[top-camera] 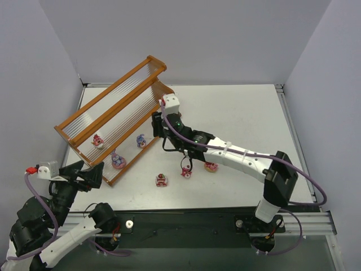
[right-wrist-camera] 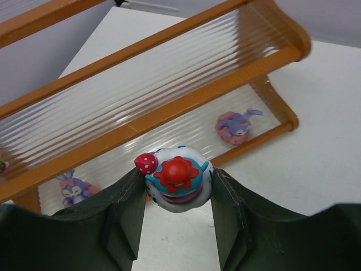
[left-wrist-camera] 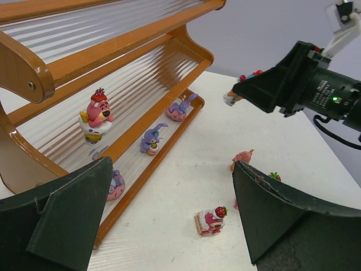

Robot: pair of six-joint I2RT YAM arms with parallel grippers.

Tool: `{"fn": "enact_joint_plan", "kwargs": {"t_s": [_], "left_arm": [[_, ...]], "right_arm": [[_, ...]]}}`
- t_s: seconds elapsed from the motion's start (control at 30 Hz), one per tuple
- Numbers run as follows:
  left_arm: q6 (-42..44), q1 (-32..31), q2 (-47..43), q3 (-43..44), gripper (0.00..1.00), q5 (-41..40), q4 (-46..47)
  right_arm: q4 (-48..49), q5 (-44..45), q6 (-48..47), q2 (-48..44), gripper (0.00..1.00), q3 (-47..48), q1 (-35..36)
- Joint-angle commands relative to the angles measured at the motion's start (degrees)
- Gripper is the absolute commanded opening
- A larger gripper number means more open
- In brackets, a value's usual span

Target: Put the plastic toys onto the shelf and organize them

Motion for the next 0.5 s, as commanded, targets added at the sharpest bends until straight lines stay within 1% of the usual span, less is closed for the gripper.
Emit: {"fn": "enact_joint_plan", "kwargs": {"t_s": [0.0,0.07,0.17,0.37,0.47], "left_arm": [[2.11,-0.29,-4.16,1.1,0.97,-1.02,3.78],[2.46,-0.38,-2.76,1.72,0.97,-1.02,3.78],[2.9,-0.47,-1.01,2.69,0.97,-1.11,3.7],[3.52,-0.47,-0.65,3.13,0.97,-1.19,3.96],[3.61,-0.64,-0.65,3.22,0.97,-1.46,3.78]], "right_arm": [[0.32,-4.97,-1.96,7.28,0.0,8.9,2.22],[-0.38,-5.68,-2.4,10.96,0.0,14.16,2.93],[1.11,-7.97,-2.75,14.75,0.0,18.48,3.37],[5.67,-10.87,-2.75,19.42,0.0,21.75,3.98],[6.21,-11.31,-2.84,21.35,0.0,23.5,4.25]]}}
